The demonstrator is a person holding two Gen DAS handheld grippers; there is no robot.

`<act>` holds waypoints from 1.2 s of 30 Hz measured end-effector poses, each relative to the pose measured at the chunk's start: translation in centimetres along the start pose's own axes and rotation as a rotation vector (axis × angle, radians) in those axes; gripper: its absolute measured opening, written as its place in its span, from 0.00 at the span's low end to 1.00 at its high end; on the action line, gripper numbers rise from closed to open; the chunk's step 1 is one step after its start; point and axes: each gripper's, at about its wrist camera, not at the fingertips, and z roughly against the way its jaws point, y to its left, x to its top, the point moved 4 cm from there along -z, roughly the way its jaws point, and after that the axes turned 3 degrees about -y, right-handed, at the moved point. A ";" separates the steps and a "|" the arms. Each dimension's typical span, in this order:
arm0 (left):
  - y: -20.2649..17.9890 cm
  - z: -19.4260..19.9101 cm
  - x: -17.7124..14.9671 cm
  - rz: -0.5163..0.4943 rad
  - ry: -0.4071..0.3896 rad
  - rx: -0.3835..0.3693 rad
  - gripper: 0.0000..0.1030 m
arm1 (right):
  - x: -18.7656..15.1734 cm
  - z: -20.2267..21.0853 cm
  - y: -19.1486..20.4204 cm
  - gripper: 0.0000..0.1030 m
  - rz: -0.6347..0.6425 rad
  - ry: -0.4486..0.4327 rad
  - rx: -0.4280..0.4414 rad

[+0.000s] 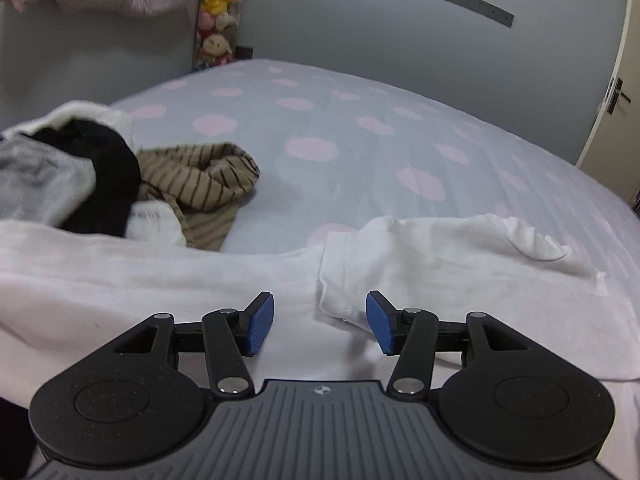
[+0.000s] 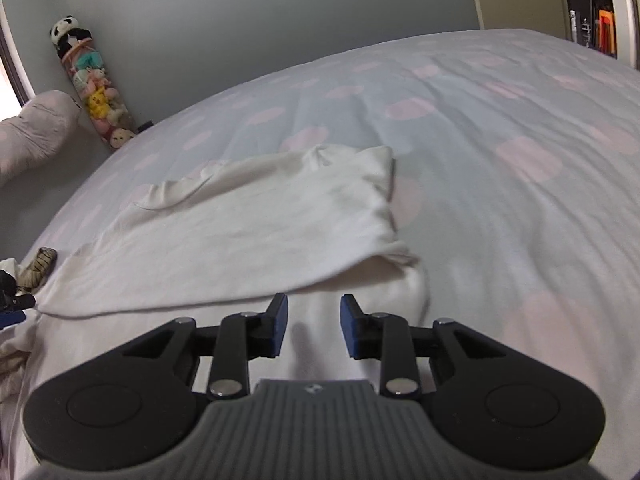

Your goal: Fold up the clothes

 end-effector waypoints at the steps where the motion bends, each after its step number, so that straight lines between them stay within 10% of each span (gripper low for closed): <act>1: -0.1 0.1 0.0 -0.017 -0.006 0.012 0.48 | 0.0 -0.3 0.0 0.32 0.002 -0.002 0.004; 12: 2.5 3.9 1.2 -0.036 0.052 0.033 0.48 | 0.7 -0.4 0.5 0.42 0.001 -0.019 0.056; 23: 19.3 15.8 5.4 0.037 0.022 0.348 0.48 | 1.2 0.3 1.7 0.45 0.039 -0.037 0.082; 26: 24.4 18.3 5.6 0.153 0.033 0.443 0.49 | 1.0 0.1 1.9 0.45 0.041 -0.027 0.079; 36: 32.6 18.6 1.4 0.595 0.090 0.435 0.48 | 0.5 -0.1 3.3 0.45 0.118 -0.035 0.083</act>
